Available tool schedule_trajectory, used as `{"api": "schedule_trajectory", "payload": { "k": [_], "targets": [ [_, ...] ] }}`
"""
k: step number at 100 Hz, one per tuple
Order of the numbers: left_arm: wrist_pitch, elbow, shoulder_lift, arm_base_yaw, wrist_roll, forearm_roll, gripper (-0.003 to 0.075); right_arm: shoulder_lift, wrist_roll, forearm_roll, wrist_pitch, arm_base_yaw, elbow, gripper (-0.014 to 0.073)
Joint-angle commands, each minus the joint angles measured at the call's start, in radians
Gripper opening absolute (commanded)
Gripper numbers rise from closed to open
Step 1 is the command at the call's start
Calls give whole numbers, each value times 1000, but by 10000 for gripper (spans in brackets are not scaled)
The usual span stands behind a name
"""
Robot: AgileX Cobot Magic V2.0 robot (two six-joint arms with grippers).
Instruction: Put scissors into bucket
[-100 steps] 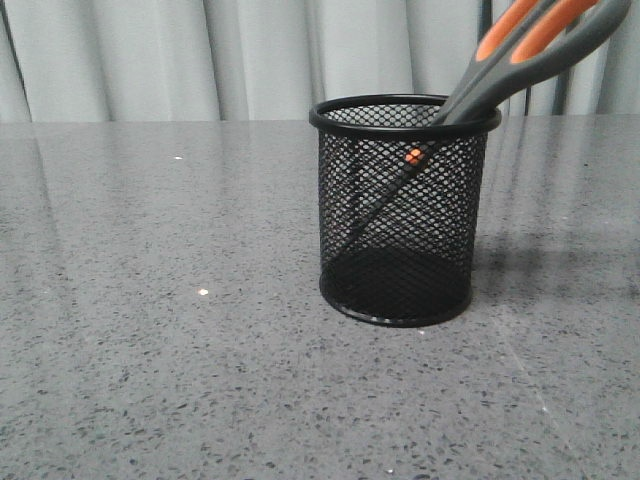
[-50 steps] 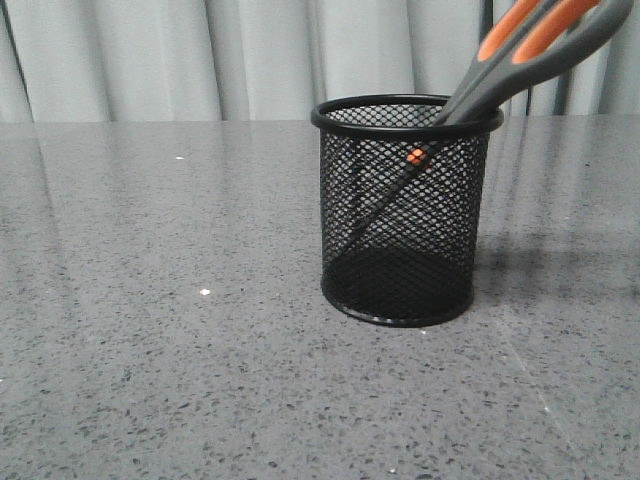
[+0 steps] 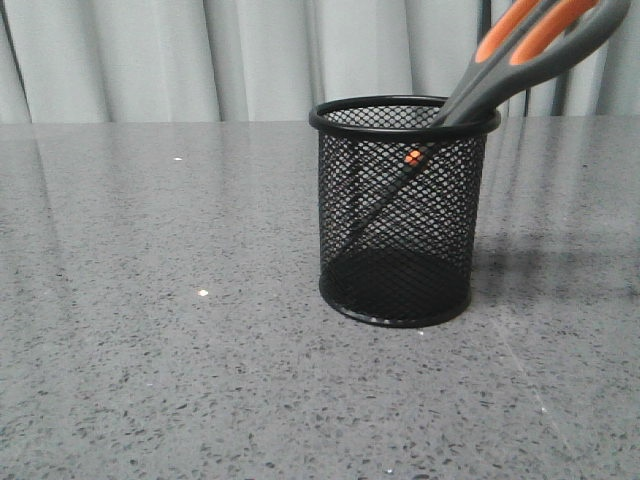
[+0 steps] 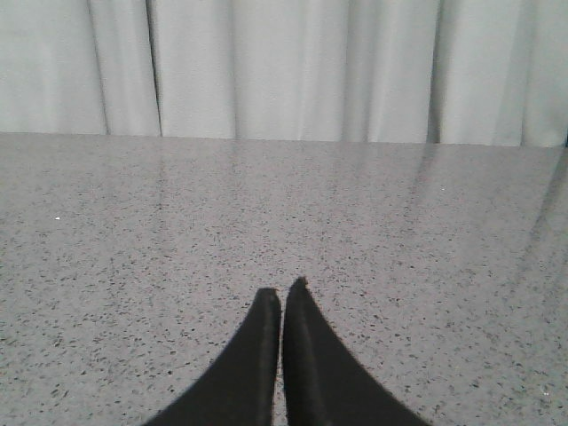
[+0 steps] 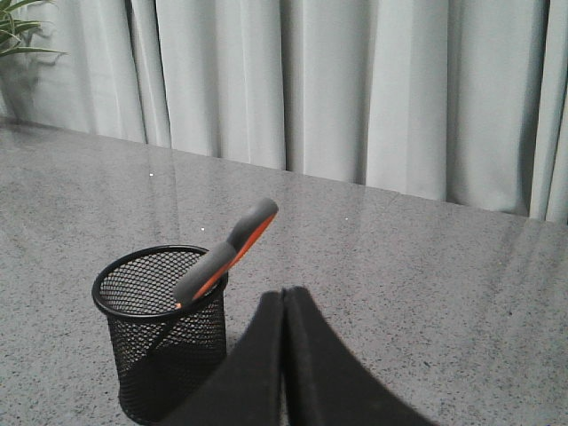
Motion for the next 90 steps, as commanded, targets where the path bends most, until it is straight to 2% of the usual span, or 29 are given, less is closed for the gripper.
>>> {"api": "schedule_trajectory", "payload": {
  "k": [1,90],
  "targets": [
    [-75,40,-27,3,-14,6,-20,9,0,-8,-86,-8,-24,-66],
    [-83,40,-26,3,-14,6,-20,9,0,-36,-85,-8,-17,-66]
  ]
}}
